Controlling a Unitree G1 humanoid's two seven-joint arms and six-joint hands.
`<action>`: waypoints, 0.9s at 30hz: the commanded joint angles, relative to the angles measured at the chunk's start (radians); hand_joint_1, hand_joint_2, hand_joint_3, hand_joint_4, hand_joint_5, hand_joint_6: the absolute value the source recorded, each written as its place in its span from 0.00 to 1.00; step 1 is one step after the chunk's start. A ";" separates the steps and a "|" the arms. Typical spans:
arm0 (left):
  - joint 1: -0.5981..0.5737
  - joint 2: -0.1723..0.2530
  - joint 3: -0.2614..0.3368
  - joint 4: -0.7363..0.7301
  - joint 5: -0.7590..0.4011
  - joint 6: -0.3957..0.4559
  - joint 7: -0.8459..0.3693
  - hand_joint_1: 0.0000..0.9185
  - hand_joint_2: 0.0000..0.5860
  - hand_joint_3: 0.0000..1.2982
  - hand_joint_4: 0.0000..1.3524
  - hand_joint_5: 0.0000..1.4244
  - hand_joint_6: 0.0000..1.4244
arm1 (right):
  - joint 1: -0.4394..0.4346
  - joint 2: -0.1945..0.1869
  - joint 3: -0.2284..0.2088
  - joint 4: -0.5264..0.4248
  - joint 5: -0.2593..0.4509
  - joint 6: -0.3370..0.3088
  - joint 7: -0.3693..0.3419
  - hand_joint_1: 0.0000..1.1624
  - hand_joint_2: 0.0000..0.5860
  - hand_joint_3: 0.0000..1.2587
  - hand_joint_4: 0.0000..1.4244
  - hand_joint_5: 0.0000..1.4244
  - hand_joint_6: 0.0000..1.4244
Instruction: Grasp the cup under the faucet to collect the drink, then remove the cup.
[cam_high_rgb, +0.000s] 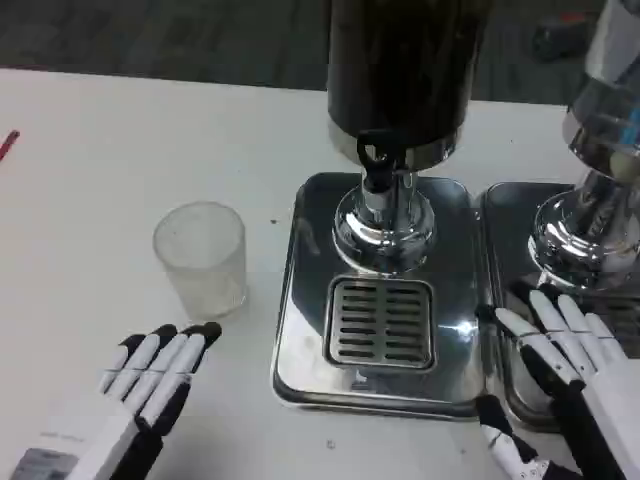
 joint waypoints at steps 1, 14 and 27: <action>-0.004 0.006 -0.009 0.005 -0.012 0.005 -0.011 0.00 0.18 0.00 0.00 0.00 0.00 | -0.001 -0.003 -0.003 -0.003 0.015 0.005 0.008 0.32 0.83 0.14 0.02 0.00 0.02; -0.004 0.003 -0.007 0.018 -0.031 -0.002 0.003 0.00 0.18 0.00 0.00 0.00 0.00 | -0.003 0.004 -0.001 0.000 0.022 0.007 0.010 0.31 0.83 0.16 0.04 0.01 0.02; -0.146 0.010 0.086 0.188 -0.194 -0.156 0.076 0.00 0.08 0.00 0.00 0.00 0.00 | -0.006 0.088 0.084 -0.042 -0.048 0.083 -0.003 0.32 0.83 0.18 0.05 0.02 0.03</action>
